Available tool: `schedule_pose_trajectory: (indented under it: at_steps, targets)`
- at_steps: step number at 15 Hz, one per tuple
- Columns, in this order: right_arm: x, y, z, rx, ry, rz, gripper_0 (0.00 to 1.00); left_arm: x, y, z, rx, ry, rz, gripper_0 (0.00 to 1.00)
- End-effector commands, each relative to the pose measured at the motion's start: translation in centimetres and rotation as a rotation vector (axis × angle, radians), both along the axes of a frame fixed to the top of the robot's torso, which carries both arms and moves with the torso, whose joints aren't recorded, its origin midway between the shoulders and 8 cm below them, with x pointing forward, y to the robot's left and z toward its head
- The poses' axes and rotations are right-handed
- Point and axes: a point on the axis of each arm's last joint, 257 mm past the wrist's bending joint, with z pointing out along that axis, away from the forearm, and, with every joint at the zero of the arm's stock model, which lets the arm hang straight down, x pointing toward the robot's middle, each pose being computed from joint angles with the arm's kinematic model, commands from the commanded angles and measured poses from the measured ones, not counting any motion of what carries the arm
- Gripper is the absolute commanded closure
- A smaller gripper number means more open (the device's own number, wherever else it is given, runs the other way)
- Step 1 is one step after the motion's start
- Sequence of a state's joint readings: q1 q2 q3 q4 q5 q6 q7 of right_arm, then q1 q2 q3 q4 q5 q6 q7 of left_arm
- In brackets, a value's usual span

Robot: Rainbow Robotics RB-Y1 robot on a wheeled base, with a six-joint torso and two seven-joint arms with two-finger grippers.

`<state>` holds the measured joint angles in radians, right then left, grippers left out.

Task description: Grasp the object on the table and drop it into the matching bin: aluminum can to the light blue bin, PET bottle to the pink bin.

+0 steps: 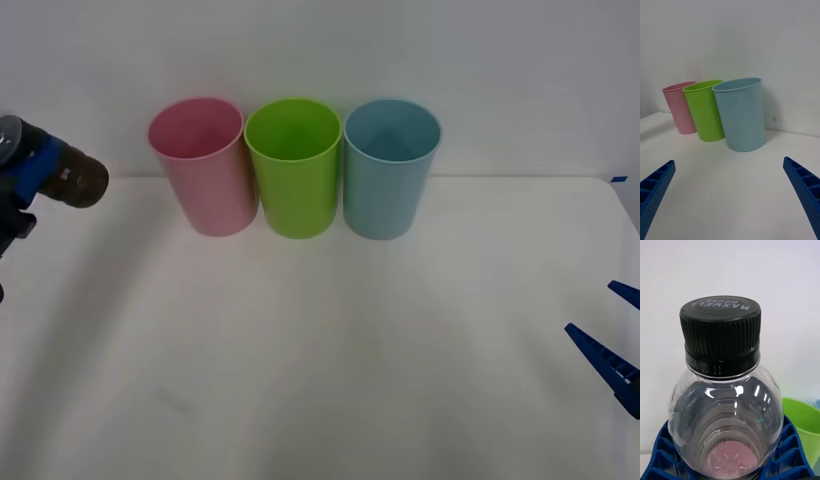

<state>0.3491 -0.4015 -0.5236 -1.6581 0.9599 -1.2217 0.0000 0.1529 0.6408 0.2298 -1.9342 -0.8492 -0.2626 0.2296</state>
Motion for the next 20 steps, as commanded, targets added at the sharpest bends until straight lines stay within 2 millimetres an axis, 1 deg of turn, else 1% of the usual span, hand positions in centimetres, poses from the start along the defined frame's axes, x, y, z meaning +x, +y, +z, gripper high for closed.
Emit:
schedule_pose_trajectory:
  at_steps: [1, 2, 4, 6, 7, 9, 10, 12, 13, 16, 20]
  targets:
    - [0.0, 0.0, 0.0, 0.000, 0.000, 0.000, 0.00, 2.0, -0.9, 2.4, -0.019, -0.030, 0.018, 1.00]
    - [0.0, 0.0, 0.0, 0.000, 0.000, 0.000, 0.00, 2.8, -1.2, 3.2, -0.024, -0.036, 0.024, 1.00]
    - [0.0, 0.0, 0.0, 0.000, 0.000, 0.000, 0.00, 5.2, -2.1, 4.5, -0.018, -0.040, 0.039, 1.00]
    - [0.0, 0.0, 0.0, 0.000, 0.000, 0.000, 0.00, 8.3, -2.6, 5.1, 0.001, -0.036, 0.045, 1.00]
    - [0.0, 0.0, 0.0, 0.000, 0.000, 0.000, 0.00, 9.6, -2.9, 5.7, 0.008, -0.041, 0.045, 1.00]
    - [0.0, 0.0, 0.0, 0.000, 0.000, 0.000, 0.00, 12.2, -3.9, 6.0, 0.035, -0.031, 0.039, 1.00]
    - [0.0, 0.0, 0.0, 0.000, 0.000, 0.000, 0.00, 13.2, -4.3, 5.8, 0.049, -0.021, 0.036, 1.00]
    - [0.0, 0.0, 0.0, 0.000, 0.000, 0.000, 0.00, 15.2, -5.9, 5.7, 0.091, -0.002, 0.020, 1.00]
    - [0.0, 0.0, 0.0, 0.000, 0.000, 0.000, 0.00, 15.9, -6.4, 5.5, 0.106, 0.004, 0.017, 1.00]
    - [0.0, 0.0, 0.0, 0.000, 0.000, 0.000, 0.00, 17.7, -8.7, 4.6, 0.171, 0.028, -0.006, 1.00]
    - [0.0, 0.0, 0.0, 0.000, 0.000, 0.000, 0.00, 18.5, -10.9, 4.0, 0.201, 0.044, -0.039, 1.00]
